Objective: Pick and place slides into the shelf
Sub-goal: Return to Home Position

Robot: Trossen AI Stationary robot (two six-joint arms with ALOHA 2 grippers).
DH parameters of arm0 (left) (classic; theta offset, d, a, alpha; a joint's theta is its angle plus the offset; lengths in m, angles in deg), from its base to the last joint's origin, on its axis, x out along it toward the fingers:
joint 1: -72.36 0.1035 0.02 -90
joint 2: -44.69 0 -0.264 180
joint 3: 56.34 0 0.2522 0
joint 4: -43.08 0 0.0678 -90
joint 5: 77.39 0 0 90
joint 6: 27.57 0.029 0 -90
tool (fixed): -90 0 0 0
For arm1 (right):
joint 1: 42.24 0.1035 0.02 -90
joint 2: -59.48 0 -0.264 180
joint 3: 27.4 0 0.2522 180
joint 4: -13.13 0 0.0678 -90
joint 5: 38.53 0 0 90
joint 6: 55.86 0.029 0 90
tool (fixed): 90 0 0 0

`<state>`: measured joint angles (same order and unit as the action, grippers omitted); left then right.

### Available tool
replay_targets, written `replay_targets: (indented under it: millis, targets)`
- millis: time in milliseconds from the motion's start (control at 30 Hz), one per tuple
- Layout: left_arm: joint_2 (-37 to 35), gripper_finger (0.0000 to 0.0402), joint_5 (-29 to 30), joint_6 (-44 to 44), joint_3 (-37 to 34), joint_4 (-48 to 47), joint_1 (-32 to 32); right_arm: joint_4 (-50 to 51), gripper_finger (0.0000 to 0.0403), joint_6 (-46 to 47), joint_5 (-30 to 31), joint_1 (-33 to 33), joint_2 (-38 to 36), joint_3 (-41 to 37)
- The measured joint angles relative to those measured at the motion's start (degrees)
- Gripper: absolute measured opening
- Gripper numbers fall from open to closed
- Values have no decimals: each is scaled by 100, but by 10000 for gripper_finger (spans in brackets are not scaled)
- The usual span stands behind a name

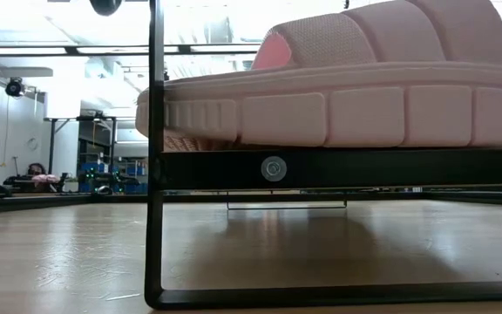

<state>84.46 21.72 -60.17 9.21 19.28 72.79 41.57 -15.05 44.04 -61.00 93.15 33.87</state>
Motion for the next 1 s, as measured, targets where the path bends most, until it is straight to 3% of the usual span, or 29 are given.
replay_targets:
  millis: [167, 500, 1000]
  targets:
    - [-151, 194, 40, -130, -234, 2, 0, -277, 9, -187, 154, 0, -140, 0]
    - [-256, 16, -20, 125, -363, -4, -7, -500, 8, -1021, 275, 2, -299, 0]
    - [-1377, 0, 300, 498, -1116, 2, -7, -637, 8, -1857, 1034, 0, -658, 0]
